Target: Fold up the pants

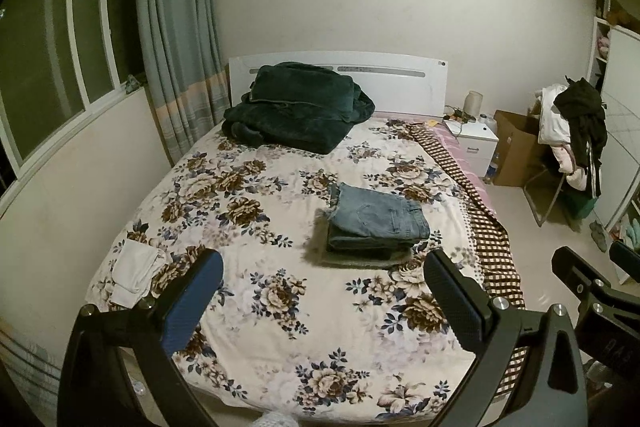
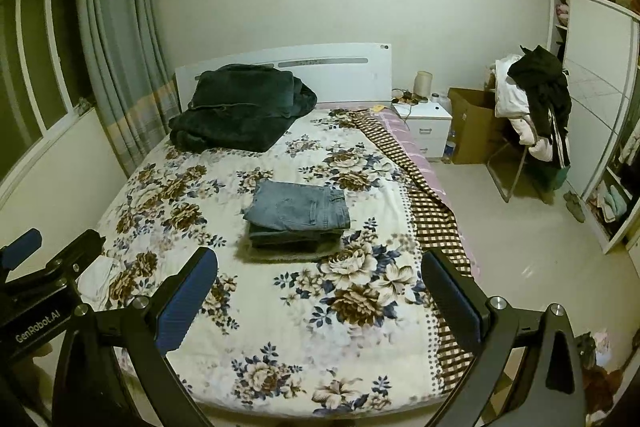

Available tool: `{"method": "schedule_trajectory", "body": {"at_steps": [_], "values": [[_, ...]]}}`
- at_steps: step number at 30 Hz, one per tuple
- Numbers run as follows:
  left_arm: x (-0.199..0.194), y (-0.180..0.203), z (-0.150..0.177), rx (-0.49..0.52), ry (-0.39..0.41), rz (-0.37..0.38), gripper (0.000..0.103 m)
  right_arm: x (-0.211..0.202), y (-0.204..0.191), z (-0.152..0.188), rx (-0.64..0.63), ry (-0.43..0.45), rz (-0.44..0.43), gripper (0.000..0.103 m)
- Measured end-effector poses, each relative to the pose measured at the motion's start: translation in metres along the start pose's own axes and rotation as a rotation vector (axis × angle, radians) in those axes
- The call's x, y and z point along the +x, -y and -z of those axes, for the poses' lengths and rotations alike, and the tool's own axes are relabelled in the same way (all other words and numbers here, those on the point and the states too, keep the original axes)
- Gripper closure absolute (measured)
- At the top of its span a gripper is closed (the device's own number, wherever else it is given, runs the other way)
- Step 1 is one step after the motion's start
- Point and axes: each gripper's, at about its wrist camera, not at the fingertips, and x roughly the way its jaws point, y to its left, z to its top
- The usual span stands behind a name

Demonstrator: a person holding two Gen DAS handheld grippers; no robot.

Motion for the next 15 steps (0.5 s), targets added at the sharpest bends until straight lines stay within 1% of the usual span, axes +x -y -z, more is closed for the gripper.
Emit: {"method": "schedule_trajectory", "body": {"at_steps": [15], "values": [[0.0001, 0.0002, -0.0003, -0.005, 0.006, -0.001, 0.001, 0.0040, -0.0008, -0.0039, -0.002, 0.001, -0.002, 0.000]]}}
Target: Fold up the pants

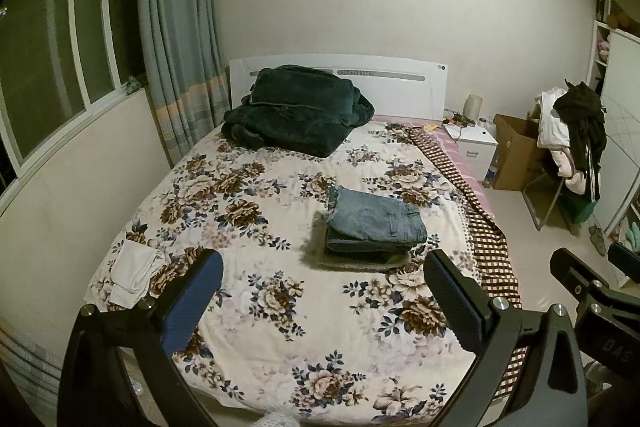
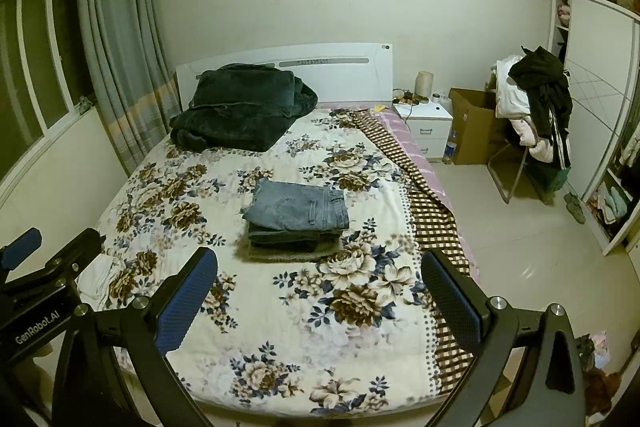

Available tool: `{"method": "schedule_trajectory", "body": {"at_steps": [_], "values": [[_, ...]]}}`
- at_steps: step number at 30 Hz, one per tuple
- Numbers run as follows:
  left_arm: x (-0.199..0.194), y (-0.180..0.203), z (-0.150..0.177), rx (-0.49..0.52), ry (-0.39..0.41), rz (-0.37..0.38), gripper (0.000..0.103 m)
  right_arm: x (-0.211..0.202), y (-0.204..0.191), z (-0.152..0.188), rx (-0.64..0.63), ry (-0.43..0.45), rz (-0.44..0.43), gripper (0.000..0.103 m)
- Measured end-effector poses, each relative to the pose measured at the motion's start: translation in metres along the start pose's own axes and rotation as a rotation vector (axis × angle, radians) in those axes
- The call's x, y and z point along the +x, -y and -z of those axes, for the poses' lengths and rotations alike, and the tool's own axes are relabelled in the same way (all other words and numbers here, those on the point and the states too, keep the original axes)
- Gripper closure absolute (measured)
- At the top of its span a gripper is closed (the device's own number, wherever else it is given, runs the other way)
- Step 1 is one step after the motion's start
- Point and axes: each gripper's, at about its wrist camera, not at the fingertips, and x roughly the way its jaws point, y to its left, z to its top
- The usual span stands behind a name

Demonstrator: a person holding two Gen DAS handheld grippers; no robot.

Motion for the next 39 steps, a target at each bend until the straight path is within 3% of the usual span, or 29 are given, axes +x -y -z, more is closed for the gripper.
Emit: {"method": "schedule_trajectory", "body": {"at_steps": [39], "values": [[-0.006, 0.008, -0.006, -0.015, 0.024, -0.021, 0.000, 0.000, 0.012, 0.000, -0.004, -0.002, -0.014, 0.000]]}}
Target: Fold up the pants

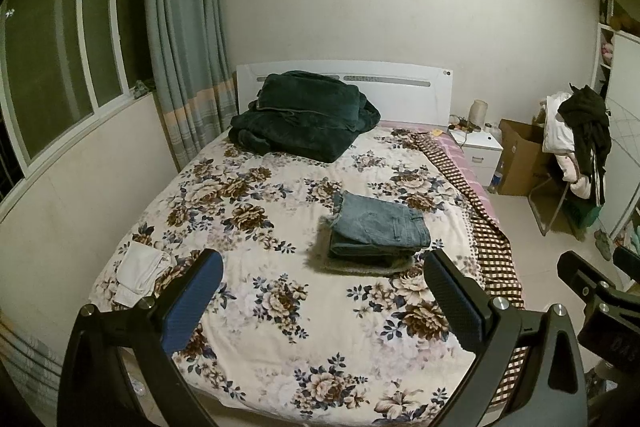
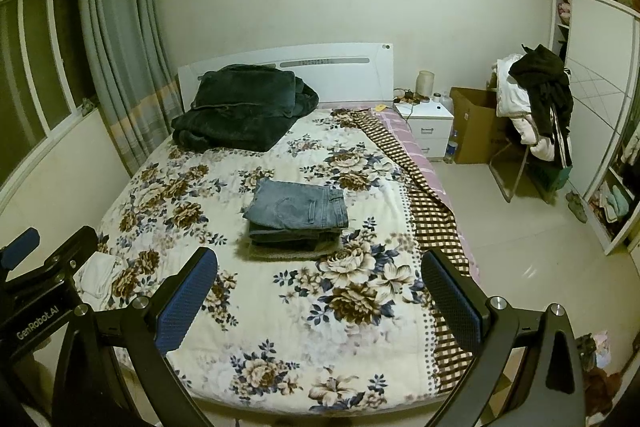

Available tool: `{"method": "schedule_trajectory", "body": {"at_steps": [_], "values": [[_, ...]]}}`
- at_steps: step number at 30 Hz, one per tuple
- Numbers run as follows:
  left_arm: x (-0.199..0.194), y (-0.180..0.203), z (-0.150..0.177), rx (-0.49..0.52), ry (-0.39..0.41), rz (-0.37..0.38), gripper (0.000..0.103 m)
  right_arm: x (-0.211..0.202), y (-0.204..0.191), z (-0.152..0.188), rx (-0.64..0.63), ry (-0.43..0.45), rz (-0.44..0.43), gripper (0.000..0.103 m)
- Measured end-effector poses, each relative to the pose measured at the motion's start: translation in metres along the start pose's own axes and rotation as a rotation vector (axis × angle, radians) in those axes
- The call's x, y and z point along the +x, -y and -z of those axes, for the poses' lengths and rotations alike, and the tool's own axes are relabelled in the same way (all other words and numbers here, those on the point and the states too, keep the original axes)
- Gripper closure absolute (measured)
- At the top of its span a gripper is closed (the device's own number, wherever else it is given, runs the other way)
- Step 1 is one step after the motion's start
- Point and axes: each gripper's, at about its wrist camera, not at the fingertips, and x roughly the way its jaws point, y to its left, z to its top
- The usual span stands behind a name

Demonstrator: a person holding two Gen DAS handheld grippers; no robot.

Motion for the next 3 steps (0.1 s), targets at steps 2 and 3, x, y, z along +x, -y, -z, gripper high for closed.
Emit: {"method": "schedule_trajectory", "body": {"at_steps": [2, 3], "values": [[-0.0008, -0.0003, -0.0011, 0.000, 0.006, -0.003, 0.000, -0.0007, -0.0002, 0.0002, 0.000, 0.000, -0.001, 0.000], [-0.0008, -0.0008, -0.0007, 0.000, 0.006, -0.003, 0.000, -0.0007, -0.0002, 0.0002, 0.000, 0.000, 0.000, 0.000]]}}
